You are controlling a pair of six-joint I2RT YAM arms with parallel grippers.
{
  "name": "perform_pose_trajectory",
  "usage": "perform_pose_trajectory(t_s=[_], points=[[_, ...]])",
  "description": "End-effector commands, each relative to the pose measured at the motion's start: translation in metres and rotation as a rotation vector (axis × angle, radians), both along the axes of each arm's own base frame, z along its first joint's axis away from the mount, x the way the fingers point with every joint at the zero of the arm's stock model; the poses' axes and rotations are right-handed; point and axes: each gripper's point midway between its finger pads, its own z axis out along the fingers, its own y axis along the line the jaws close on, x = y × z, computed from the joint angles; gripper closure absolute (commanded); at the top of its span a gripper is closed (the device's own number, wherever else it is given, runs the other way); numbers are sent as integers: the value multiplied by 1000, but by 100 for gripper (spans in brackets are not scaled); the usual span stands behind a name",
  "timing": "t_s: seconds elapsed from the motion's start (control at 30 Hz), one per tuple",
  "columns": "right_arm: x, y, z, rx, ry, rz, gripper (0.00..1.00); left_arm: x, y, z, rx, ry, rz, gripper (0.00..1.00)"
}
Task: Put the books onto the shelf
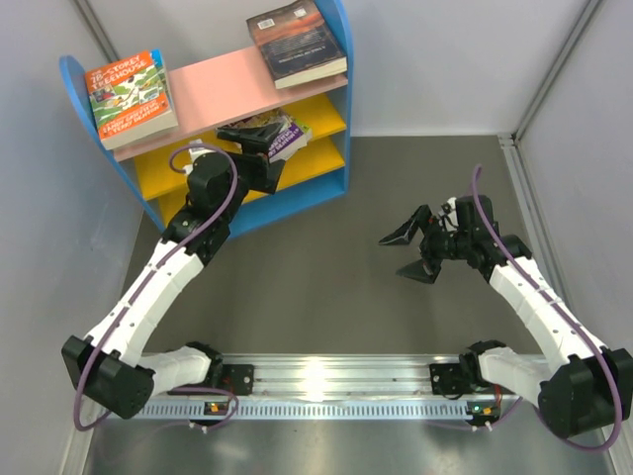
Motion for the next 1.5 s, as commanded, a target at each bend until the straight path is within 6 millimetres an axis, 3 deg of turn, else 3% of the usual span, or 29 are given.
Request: perform_pose_trajectory(t_s=[0.0,0.13,0.17,0.3,0.47,0.53,0.7,0.73,0.83,1.2,1.47], points=[[3,3,12,5,-62,14,4,-7,-10,-9,-23,33,-64,1],[3,3,15,7,-72,14,4,-18,-5,0,61,6,-71,1],[2,2,14,6,-72,15,4,-27,2,-5,106,43,-58,1],[-2,2,11,6,-68,14,4,-44,33,6,240,26,35,5],[-3,1,6,1,-58,14,4,-54,53,2,356,28,91,31],[-1,1,6,1,-62,14,4,-54,59,-3,402,41,107,50],[0,2,8,2,-66,14,4,-48,72,-6,495,52,167,67],[0,2,8,3,-66,15,5,-45,72,-8,526,54,169,83],[-1,1,9,3,-69,16,5,-39,78,-7,575,55,199,100],[-4,0,5,-16,-60,30,5,-19,102,-20,745,104,330,100],[-6,-2,-1,-54,-41,65,6,0,114,-47,779,140,430,100]])
